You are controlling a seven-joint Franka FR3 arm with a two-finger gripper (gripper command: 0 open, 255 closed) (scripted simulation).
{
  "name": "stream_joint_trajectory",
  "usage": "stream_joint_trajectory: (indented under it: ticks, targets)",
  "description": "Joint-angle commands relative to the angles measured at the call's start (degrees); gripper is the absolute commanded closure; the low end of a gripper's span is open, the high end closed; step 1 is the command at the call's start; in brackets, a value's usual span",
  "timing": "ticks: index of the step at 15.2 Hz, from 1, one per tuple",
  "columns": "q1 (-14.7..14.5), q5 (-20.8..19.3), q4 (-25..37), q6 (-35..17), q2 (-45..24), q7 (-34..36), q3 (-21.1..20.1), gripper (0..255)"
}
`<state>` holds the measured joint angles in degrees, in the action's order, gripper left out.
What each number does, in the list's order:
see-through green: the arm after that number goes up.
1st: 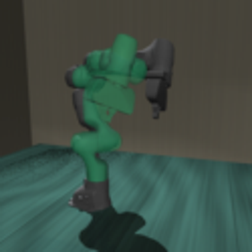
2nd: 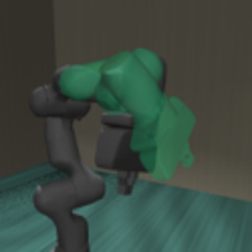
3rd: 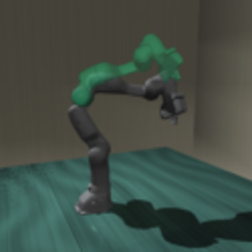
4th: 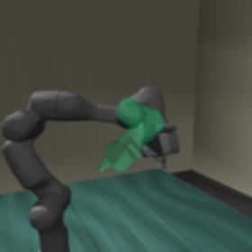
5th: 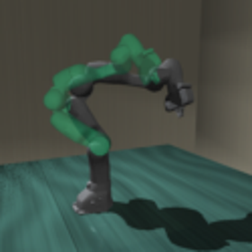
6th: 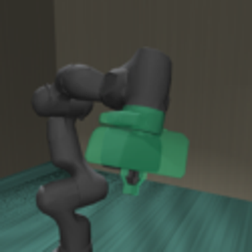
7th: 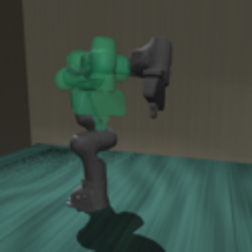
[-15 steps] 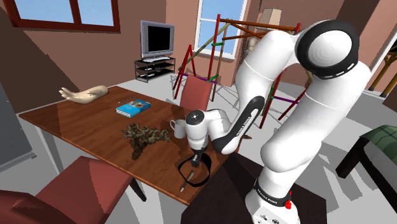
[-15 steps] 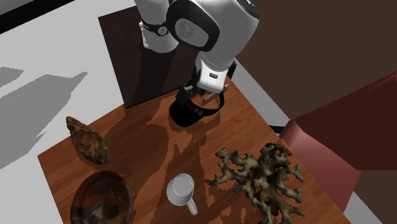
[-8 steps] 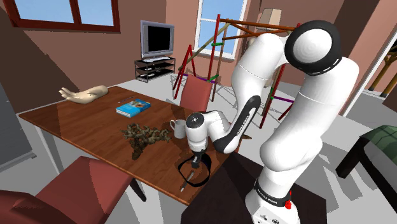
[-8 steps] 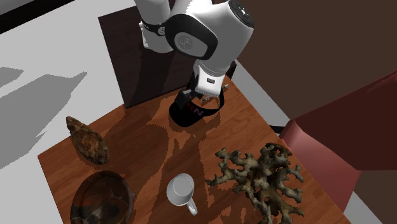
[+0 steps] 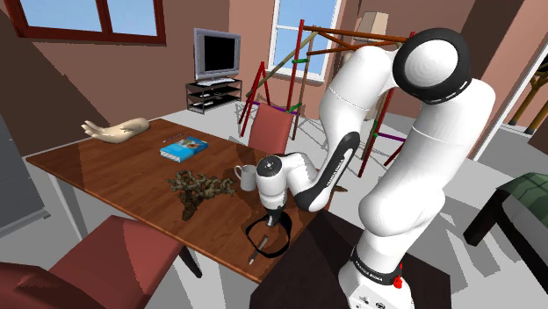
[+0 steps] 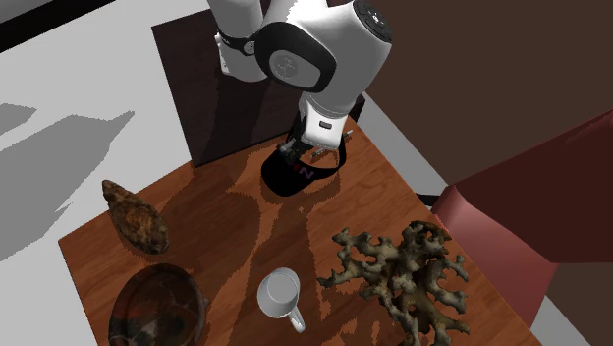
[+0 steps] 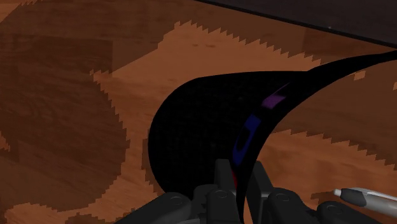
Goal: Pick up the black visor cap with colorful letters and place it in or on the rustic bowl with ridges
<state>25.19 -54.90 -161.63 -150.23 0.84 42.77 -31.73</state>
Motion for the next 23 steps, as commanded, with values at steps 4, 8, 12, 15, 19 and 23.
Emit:
stream_joint_trajectory:
  ticks: [4, 8, 12, 15, 19, 23]
  targets:
    - [0.0, 0.0, 0.0, 0.0, 0.0, 0.0, 0.0, 255]
    - [-1.0, 7.1, -1.3, 0.1, 4.3, -6.0, -0.3, 255]
    - [-3.8, 16.0, -2.6, 1.4, 9.8, -13.6, 0.7, 255]
    - [-6.3, 21.6, -3.1, 3.1, 13.5, -18.4, 2.0, 255]
    - [-9.5, 27.2, -3.3, 6.2, 17.9, -23.6, 4.1, 255]
    - [-12.2, 31.3, -3.0, 9.7, 21.8, -27.7, 6.0, 255]
